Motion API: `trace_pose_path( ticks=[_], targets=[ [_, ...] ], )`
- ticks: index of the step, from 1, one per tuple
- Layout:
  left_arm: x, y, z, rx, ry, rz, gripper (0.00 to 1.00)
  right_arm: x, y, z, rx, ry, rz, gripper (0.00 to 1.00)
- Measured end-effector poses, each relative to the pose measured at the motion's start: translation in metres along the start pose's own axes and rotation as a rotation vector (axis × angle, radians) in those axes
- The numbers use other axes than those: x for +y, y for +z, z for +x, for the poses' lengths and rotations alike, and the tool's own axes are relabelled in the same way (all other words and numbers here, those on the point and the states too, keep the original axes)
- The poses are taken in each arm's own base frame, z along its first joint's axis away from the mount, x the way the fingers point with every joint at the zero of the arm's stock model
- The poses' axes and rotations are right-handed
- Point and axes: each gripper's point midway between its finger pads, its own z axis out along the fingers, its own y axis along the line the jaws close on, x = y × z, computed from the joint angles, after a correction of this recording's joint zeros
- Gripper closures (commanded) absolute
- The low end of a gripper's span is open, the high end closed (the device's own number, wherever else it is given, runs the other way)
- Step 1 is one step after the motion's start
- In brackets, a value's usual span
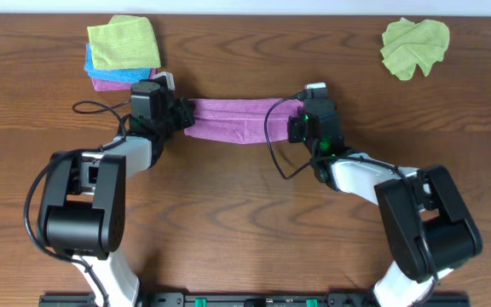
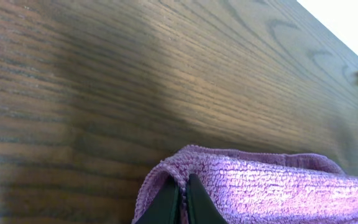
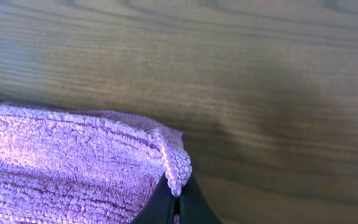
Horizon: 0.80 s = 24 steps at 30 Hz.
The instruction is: Fold the cloth
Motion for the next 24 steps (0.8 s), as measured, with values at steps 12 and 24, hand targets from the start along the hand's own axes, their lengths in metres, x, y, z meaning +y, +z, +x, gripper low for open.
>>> trace_pose_path(
  ticks=[12,24],
  targets=[
    [0.011,0.003,-0.011,-0.056,0.004,-0.031,0.08,-0.022,0.015,0.014,0.004,-0.009,0.079,0.35],
    [-0.002,-0.011,-0.017,-0.047,-0.001,-0.012,0.11,-0.025,-0.021,-0.016,0.0,0.052,0.094,0.32]
  ],
)
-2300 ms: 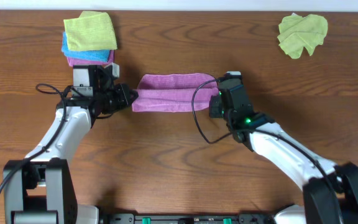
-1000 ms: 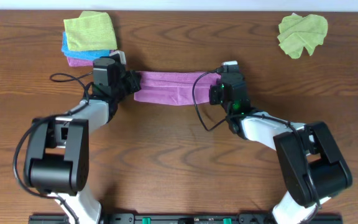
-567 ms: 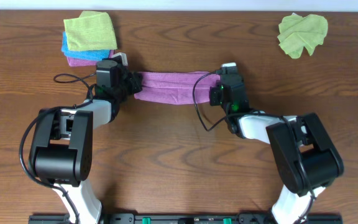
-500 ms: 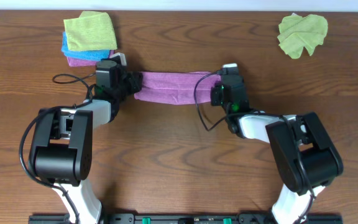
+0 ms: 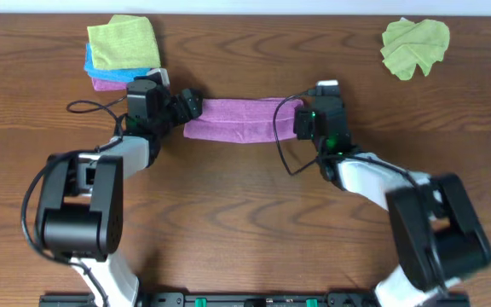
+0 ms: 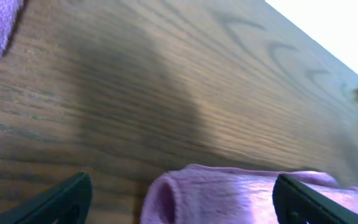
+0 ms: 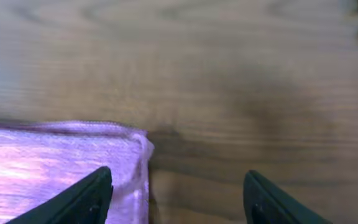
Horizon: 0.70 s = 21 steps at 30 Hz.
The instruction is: Fold the cloth
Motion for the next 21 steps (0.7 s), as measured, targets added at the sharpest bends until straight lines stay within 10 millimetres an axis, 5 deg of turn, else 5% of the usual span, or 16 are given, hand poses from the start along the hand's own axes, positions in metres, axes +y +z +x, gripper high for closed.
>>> trace_pose_path(
  ticks=[4,6,7,11,17,21],
  targets=[
    [-0.025,-0.028,-0.021,-0.034,0.007,0.032,0.39,-0.003,-0.029,-0.017,0.004,0.11,0.002,0.26],
    [-0.037,-0.039,-0.028,-0.04,0.011,0.054,0.83,-0.004,-0.044,-0.021,0.016,0.187,0.001,0.25],
    [-0.04,-0.041,-0.03,-0.043,0.006,0.062,0.93,-0.004,-0.049,-0.023,0.018,0.221,-0.002,0.24],
    [-0.05,-0.036,-0.018,-0.008,0.002,0.078,0.94,0.0,-0.074,-0.026,0.056,0.388,-0.042,0.23],
    [-0.051,-0.005,0.018,0.088,0.0,0.059,0.94,0.007,-0.086,0.007,0.223,0.596,-0.054,0.21],
    [-0.048,0.02,0.023,0.114,0.003,0.044,0.94,0.008,-0.086,0.026,0.273,0.67,-0.053,0.2]
  ],
)
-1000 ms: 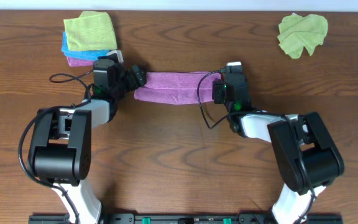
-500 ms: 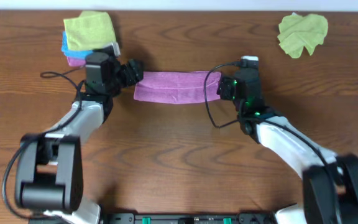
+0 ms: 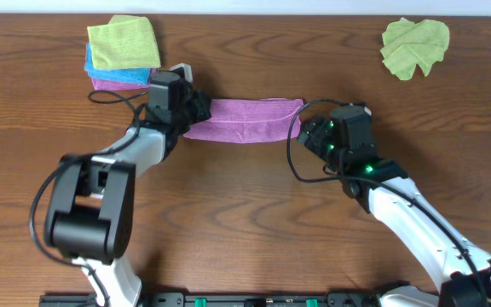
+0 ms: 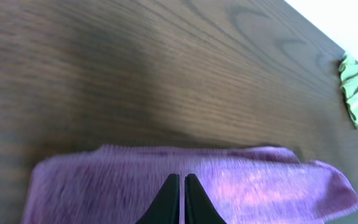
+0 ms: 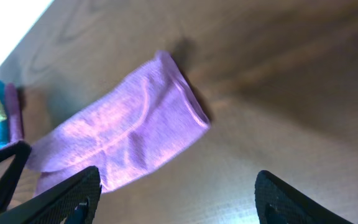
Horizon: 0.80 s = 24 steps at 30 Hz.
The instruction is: Fold the cloth
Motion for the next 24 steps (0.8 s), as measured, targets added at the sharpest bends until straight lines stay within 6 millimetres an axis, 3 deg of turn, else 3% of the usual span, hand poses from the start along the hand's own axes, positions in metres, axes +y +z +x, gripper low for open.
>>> trace_pose_path(
  ticks=[6,12,24],
  targets=[
    [0.007,0.022,-0.004,0.015,-0.006,-0.017,0.94,-0.02,0.01,0.022,0.033,0.081,-0.02,0.21],
    [0.018,0.023,0.009,0.069,-0.012,-0.062,0.94,-0.034,0.016,0.039,0.063,0.148,-0.034,0.21],
    [0.014,0.021,0.01,0.118,-0.012,-0.071,0.94,-0.033,0.017,0.042,0.074,0.147,-0.043,0.25]
  ],
)
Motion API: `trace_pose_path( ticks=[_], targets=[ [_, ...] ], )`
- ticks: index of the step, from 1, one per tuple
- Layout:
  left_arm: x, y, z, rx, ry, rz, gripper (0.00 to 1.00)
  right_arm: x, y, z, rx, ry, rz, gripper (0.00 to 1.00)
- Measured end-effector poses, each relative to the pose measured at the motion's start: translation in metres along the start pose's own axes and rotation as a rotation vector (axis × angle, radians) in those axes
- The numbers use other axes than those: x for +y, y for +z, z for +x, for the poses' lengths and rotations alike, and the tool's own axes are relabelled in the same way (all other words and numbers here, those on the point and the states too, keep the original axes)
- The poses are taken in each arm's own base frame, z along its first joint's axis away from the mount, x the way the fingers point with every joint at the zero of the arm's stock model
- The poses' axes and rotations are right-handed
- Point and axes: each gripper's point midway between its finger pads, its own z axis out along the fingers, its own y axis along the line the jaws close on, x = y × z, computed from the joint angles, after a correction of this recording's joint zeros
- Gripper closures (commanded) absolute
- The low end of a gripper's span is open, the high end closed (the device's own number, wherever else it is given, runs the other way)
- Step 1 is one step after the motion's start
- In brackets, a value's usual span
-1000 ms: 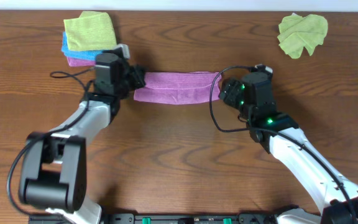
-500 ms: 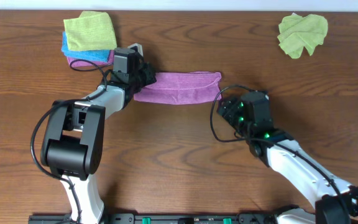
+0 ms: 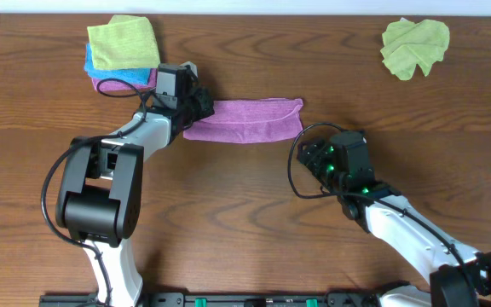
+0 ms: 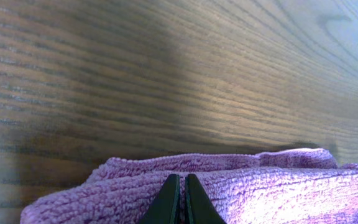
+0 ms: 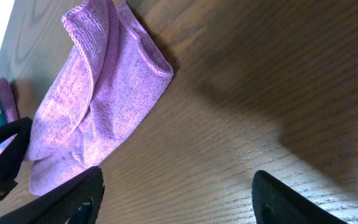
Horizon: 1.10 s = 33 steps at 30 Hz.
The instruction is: Fold the cloth
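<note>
The purple cloth [image 3: 245,119] lies folded into a long narrow strip on the wooden table, also seen in the right wrist view [image 5: 98,106]. My left gripper [image 3: 201,106] is at the strip's left end. In the left wrist view it [image 4: 179,200] is shut, its tips down against the purple pile [image 4: 272,193]; nothing shows between the jaws. My right gripper [image 3: 308,154] hangs below and right of the strip's right end, apart from it. It [image 5: 179,196] is open, with bare wood between the fingers.
A stack of folded cloths, yellow-green on blue on pink [image 3: 122,51], sits at the back left, just behind my left gripper. A crumpled green cloth [image 3: 413,44] lies at the back right. The table's far edge [image 3: 314,12] runs along the top.
My left gripper, still shut, has come down closer onto the strip's left end. My right gripper, still open, has drawn further toward the front, away from the strip's right end.
Both grippers were shut on the ends of the purple strip, holding it stretched between them. Then both stood open with the strip lying on the table. Then the left was shut above the cloth and the right had backed off; now the left touches the cloth.
</note>
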Motion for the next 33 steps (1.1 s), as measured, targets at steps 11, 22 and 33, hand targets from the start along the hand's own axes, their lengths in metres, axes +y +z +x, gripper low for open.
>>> trace_pose_path(
  ticks=[11,22,33],
  targets=[
    [-0.019,-0.021,-0.014,0.118,0.055,-0.049,0.94,-0.005,0.018,0.008,0.039,-0.003,-0.001,0.26],
    [0.001,-0.032,0.016,0.248,0.032,-0.147,0.94,-0.003,0.019,0.009,0.046,-0.007,-0.01,0.26],
    [0.001,-0.022,0.014,0.22,0.061,-0.17,0.94,0.006,0.019,0.001,0.007,-0.01,-0.046,0.28]
  ],
)
